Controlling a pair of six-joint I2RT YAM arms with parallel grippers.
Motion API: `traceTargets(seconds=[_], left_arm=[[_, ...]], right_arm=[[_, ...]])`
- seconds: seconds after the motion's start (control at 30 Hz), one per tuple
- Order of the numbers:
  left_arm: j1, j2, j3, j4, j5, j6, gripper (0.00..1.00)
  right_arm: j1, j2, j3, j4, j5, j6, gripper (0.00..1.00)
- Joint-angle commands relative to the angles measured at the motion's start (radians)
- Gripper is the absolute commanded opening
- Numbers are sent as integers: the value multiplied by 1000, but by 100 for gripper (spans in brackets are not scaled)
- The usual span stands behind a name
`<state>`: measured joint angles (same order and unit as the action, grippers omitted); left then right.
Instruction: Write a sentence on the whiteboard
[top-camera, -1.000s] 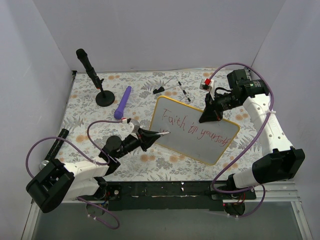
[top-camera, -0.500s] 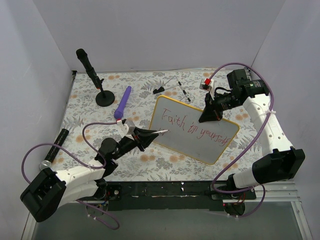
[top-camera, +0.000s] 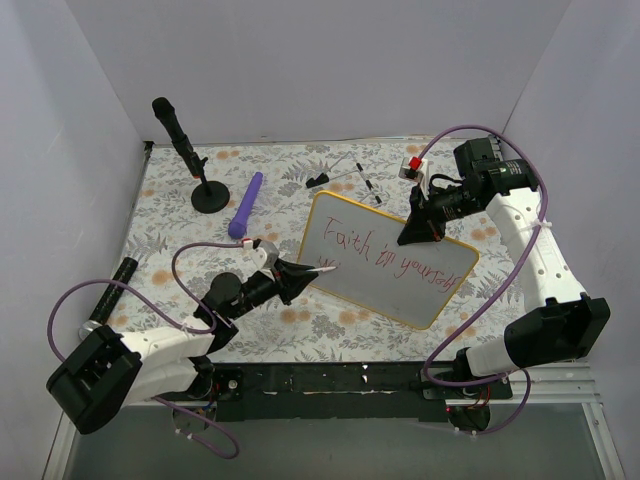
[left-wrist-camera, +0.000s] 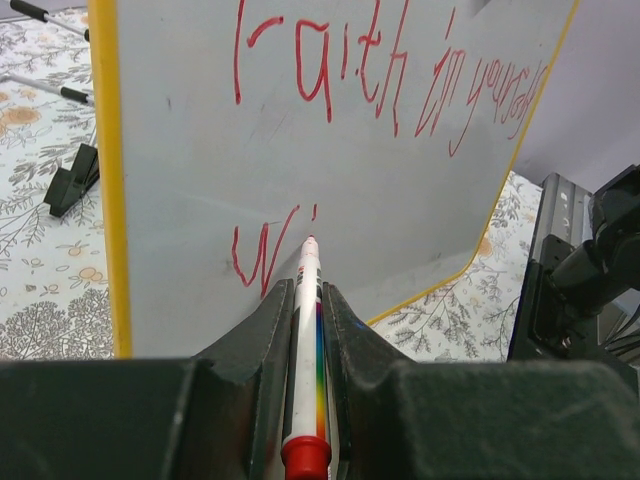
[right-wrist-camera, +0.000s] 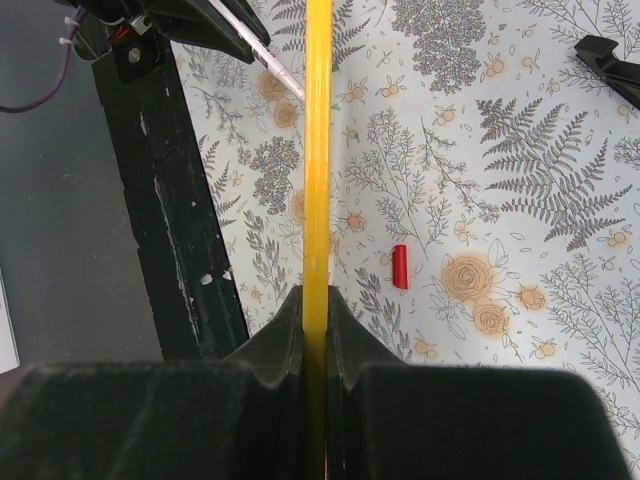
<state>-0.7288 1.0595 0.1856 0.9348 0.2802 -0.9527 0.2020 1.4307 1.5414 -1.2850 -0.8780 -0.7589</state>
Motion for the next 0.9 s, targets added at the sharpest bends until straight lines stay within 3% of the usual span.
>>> traceTargets(seconds=[0.0,0.87], left_arm=[[-3,17,25,-8,-12,29,0],[-3,53,8,-24,-49,29,0]], right_arm=[[-6,-49,23,7,-113,24,1],[-7,-44,28,4,-118,21,1]])
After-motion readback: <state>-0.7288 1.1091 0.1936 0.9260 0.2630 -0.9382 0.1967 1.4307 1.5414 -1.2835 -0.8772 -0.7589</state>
